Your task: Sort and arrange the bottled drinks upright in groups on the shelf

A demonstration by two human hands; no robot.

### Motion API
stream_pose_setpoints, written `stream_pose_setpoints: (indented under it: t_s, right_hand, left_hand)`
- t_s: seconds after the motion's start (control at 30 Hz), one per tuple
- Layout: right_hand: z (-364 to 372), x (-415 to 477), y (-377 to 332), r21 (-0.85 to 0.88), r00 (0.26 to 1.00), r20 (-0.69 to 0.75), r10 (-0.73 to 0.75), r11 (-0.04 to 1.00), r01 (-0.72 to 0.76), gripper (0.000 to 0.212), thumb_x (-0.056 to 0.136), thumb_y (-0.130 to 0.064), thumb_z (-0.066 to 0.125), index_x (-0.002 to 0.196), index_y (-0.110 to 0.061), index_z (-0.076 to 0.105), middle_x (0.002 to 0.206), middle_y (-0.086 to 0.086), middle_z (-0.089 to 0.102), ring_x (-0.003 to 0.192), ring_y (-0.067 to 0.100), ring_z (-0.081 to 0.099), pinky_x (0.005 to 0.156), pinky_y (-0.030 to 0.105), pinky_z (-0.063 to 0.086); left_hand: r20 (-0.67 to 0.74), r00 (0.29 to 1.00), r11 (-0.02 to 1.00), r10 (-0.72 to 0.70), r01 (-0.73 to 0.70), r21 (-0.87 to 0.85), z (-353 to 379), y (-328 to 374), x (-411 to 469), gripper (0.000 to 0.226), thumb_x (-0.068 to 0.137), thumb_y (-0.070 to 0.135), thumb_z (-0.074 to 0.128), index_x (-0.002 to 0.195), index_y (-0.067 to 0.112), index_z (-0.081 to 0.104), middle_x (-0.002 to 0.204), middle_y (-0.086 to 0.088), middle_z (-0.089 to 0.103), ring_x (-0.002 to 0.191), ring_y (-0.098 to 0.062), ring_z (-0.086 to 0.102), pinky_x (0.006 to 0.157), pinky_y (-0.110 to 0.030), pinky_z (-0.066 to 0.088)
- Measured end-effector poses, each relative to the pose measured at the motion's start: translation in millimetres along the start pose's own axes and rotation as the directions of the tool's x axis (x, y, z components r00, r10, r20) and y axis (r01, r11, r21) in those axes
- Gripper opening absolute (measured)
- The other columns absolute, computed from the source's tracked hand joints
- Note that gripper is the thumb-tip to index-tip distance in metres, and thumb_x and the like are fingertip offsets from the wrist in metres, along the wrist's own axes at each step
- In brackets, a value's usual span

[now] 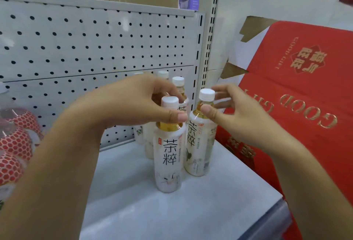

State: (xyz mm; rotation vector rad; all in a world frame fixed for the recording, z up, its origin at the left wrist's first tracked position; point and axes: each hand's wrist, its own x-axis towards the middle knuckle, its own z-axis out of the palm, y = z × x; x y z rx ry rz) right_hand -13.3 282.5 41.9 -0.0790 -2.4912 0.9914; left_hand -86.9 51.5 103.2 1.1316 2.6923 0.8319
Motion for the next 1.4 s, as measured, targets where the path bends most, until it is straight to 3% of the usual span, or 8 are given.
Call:
stream_pose_setpoints:
  t_s: [0.17, 0.4, 0.53, 0.7, 0.8, 0.97, 1.27, 1.4]
  right_hand:
    - [29.0, -24.4, 23.7, 0.115, 0.98, -0.044, 0.192, 0.976, -0.186, 0.087, 0.054, -0.078, 0.072, 0.122, -0.035, 0.041, 0.113, -0.016, 0.056, 0.105, 0.001, 0.059, 0.085, 0.027, 0.051]
    - [62.0, -32.2, 40.1, 0.296, 0.993, 0.027, 0.112, 0.948, -0.115, 0.05, 0.088, -0.037, 0.076, 0.128, -0.031, 0.047, 0.119, -0.021, 0.063, 0.113, -0.003, 0.059, 0.095, 0.033, 0.056]
    - [59.3, -29.4, 44.2, 0.35, 0.99, 0.115, 0.076, 0.93, -0.112, 0.054, 0.094, -0.031, 0.069, 0.138, -0.032, 0.038, 0.128, -0.025, 0.056, 0.122, -0.007, 0.053, 0.103, 0.025, 0.049]
    - [64.5, -36.4, 51.7, 0.307, 0.992, 0.081, 0.101, 0.944, -0.121, 0.065, 0.083, -0.04, 0.079, 0.136, -0.04, 0.04, 0.126, -0.022, 0.056, 0.112, -0.007, 0.058, 0.092, 0.028, 0.056]
    - [67.2, -34.6, 52.6, 0.242, 0.996, 0.027, 0.08, 0.967, -0.085, 0.061, 0.088, -0.034, 0.076, 0.141, -0.033, 0.046, 0.127, -0.009, 0.059, 0.112, 0.002, 0.058, 0.077, 0.012, 0.053]
    - [71.6, -28.6, 54.5, 0.257, 0.998, 0.029, 0.057, 0.964, -0.062, 0.058, 0.094, -0.019, 0.07, 0.142, -0.031, 0.039, 0.117, -0.021, 0.058, 0.108, -0.002, 0.057, 0.069, -0.002, 0.044]
    - [84.0, -19.8, 50.8, 0.233, 0.997, 0.047, 0.059, 0.97, -0.068, 0.054, 0.1, -0.014, 0.06, 0.146, -0.031, 0.038, 0.128, -0.012, 0.06, 0.11, 0.0, 0.055, 0.087, 0.014, 0.048]
    - [89.5, -31.3, 36.1, 0.226, 0.995, 0.049, 0.084, 0.97, -0.093, 0.066, 0.102, -0.019, 0.057, 0.156, -0.035, 0.022, 0.135, -0.013, 0.055, 0.11, -0.002, 0.05, 0.083, 0.007, 0.041]
  left_hand:
    - [-0.205, 0.976, 0.988, -0.076, 0.102, 0.116, 20.1, 8.9, 5.3, 0.035, 0.069, 0.062, 0.079, 0.09, 0.035, 0.072, 0.084, 0.012, 0.07, 0.078, -0.01, 0.065, 0.073, -0.033, 0.056]
    - [-0.471, 0.878, 0.957, -0.077, 0.197, 0.21, 39.8, 16.5, 7.5, 0.045, 0.072, 0.066, 0.076, 0.069, 0.022, 0.066, 0.065, 0.005, 0.063, 0.065, -0.012, 0.06, 0.058, -0.031, 0.048]
    - [-0.603, 0.797, 0.972, 0.011, 0.134, 0.194, 67.0, 7.0, 8.6, 0.037, 0.085, 0.058, 0.067, 0.098, 0.024, 0.066, 0.09, 0.006, 0.063, 0.085, -0.016, 0.06, 0.07, -0.035, 0.048]
    - [-0.542, 0.834, 0.99, -0.105, 0.141, 0.024, 107.2, -15.3, -24.6, 0.078, 0.079, 0.059, 0.07, 0.144, 0.031, 0.036, 0.134, 0.01, 0.049, 0.126, -0.012, 0.047, 0.102, -0.037, 0.045]
    - [-0.478, 0.856, 0.98, -0.197, 0.187, -0.069, 138.0, -30.4, -33.5, 0.078, 0.078, 0.05, 0.079, 0.14, 0.037, 0.034, 0.134, 0.014, 0.051, 0.122, -0.009, 0.054, 0.097, -0.04, 0.055]
    - [-0.526, 0.814, 0.968, -0.245, 0.239, -0.081, 165.0, -43.9, -23.1, 0.064, 0.083, 0.047, 0.075, 0.131, 0.032, 0.035, 0.13, 0.011, 0.055, 0.114, -0.01, 0.059, 0.087, -0.035, 0.058]
    - [-0.546, 0.791, 0.956, -0.275, 0.288, -0.065, 162.9, -51.4, -15.9, 0.07, 0.085, 0.052, 0.071, 0.135, 0.029, 0.028, 0.134, 0.006, 0.051, 0.117, -0.014, 0.056, 0.088, -0.036, 0.057]
    - [-0.511, 0.813, 0.95, -0.278, 0.311, -0.023, 154.5, -50.5, -34.0, 0.073, 0.09, 0.049, 0.066, 0.145, 0.024, 0.025, 0.144, 0.003, 0.044, 0.127, -0.017, 0.049, 0.093, -0.032, 0.048]
